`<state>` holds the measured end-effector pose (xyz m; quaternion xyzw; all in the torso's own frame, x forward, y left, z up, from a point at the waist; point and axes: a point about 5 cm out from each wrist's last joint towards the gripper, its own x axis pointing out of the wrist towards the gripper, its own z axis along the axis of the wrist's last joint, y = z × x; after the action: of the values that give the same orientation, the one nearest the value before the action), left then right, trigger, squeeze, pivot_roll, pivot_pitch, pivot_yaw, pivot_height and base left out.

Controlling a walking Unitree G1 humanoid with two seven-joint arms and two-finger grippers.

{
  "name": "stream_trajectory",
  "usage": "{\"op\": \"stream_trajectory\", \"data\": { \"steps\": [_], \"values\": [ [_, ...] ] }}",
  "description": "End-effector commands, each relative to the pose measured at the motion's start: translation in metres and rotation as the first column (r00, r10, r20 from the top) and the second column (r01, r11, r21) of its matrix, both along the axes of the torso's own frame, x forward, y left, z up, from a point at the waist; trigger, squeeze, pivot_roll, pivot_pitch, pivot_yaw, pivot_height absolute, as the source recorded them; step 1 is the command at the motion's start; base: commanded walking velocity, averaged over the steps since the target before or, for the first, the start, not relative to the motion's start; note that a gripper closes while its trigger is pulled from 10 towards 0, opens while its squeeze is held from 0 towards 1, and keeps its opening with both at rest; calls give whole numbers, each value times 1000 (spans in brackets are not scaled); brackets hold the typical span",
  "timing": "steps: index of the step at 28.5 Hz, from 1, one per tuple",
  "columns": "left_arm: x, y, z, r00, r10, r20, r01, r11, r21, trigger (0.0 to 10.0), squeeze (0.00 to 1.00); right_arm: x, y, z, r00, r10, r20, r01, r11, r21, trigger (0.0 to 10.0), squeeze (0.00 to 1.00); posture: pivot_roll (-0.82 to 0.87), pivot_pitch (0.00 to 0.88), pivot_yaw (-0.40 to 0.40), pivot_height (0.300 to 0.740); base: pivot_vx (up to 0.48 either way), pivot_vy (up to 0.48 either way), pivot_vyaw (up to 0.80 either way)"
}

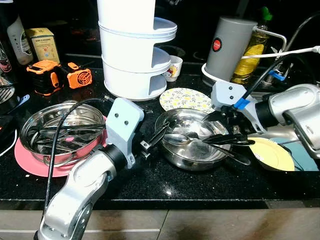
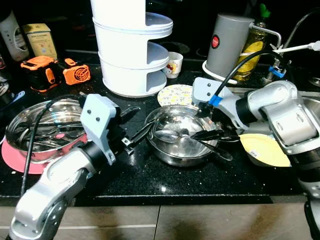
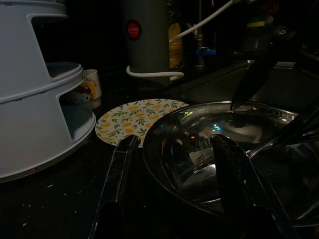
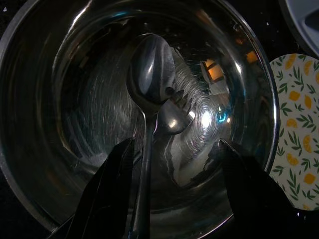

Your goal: Kitchen organization

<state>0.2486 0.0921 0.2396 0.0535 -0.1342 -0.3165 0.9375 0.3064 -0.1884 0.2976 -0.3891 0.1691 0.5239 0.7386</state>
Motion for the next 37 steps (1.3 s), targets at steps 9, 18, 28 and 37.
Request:
{"op": "stream_trajectory", "data": {
  "steps": [9,18,28,37],
  "values": [
    [0,-3,-3,1000,-5,-7,5,1000,-2,10000,0,3,-12,4,1000,-19,17,20,995,-100,10000,0,-9,0,-90,740,0,0,0],
    [0,-3,-4,1000,-5,-10,5,1000,-5,10000,0,2,-20,8,1000,7,24,-2,982,-190,10000,0,-13,0,-94,740,0,0,0],
    [-2,-5,-7,999,-26,-31,26,1000,2,10000,0,6,-22,-3,999,12,48,3,954,-301,10000,0,-10,0,-92,740,0,0,0],
    [-6,-9,-10,996,-74,-56,74,997,5,10000,0,13,-14,-3,996,33,83,-8,960,-279,0,0,-5,0,-95,740,0,0,0]
  ]
}}
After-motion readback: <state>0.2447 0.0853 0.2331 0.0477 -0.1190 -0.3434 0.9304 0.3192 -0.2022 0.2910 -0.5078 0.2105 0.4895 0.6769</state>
